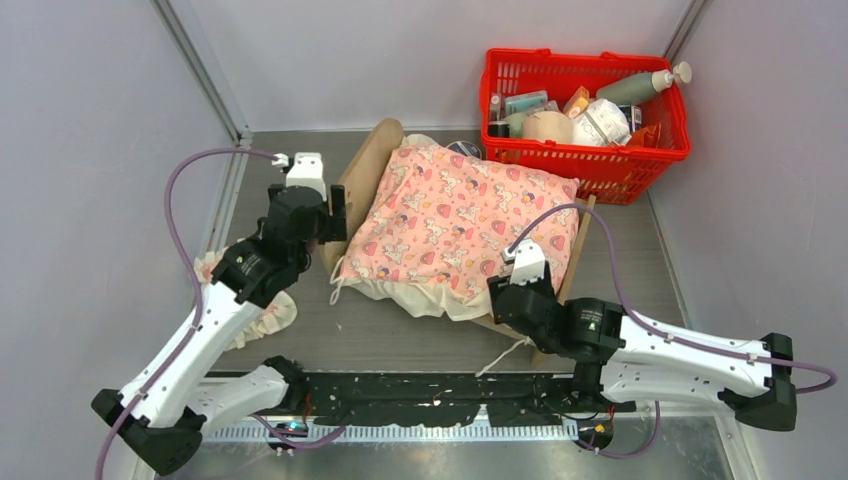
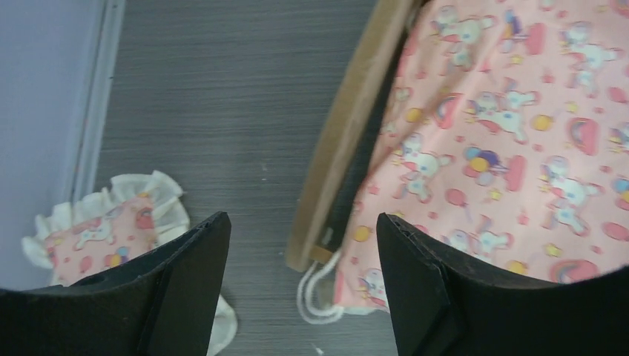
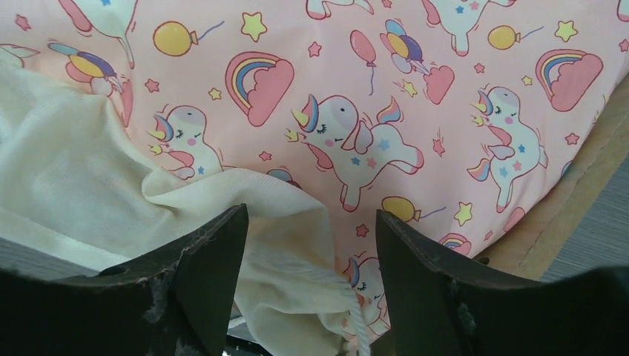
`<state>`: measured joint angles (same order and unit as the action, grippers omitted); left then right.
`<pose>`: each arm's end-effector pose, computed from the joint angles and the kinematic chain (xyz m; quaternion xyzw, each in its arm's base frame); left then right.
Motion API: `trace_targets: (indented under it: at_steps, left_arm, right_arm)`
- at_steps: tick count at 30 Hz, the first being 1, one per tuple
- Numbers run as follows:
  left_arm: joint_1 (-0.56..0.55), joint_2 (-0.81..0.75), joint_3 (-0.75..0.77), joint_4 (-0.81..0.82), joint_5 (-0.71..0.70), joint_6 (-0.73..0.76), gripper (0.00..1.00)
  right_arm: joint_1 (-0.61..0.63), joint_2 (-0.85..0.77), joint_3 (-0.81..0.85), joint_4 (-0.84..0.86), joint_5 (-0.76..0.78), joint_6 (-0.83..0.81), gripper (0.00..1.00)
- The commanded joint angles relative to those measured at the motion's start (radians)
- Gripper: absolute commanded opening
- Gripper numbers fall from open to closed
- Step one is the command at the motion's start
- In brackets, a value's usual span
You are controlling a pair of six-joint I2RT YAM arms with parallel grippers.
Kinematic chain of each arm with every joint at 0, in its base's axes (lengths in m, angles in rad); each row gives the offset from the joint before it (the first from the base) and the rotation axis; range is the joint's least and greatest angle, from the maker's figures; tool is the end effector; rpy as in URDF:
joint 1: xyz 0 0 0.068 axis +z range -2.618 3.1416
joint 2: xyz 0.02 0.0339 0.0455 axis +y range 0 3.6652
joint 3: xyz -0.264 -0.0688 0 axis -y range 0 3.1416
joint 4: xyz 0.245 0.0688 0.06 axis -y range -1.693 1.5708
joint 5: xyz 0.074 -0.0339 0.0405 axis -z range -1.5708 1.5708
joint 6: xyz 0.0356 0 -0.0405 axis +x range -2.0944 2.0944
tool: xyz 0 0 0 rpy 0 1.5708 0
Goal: Set up the pet bed
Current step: Adjust the bed frame at the center of the board.
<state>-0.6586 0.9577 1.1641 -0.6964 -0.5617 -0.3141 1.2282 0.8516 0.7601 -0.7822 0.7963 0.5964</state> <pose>0.1599 -0.0997 0.3893 0.0007 0.8362 -0.0209 0.5481 0.0774 0.1412 0.2737 -0.1433 0.8646 0.0260 0.4809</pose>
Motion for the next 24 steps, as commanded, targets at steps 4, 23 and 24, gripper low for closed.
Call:
trace_targets:
  at_steps: [4, 23, 24]
  left_arm:
    - [0.13, 0.125, -0.01, 0.166, 0.195, 0.195, 0.78]
    - [0.257, 0.086, -0.012, -0.003, 0.03, 0.242, 0.0]
    - [0.269, 0.062, -0.023, -0.017, 0.011, 0.23, 0.0]
  right_arm:
    - [-0.023, -0.069, 0.152, -0.079, 0.019, 0.058, 0.71]
    - [-0.035, -0.186, 0.258, -0.32, 0.346, 0.302, 0.75]
    - [-0.038, -0.159, 0.252, -0.321, 0.333, 0.315, 0.75]
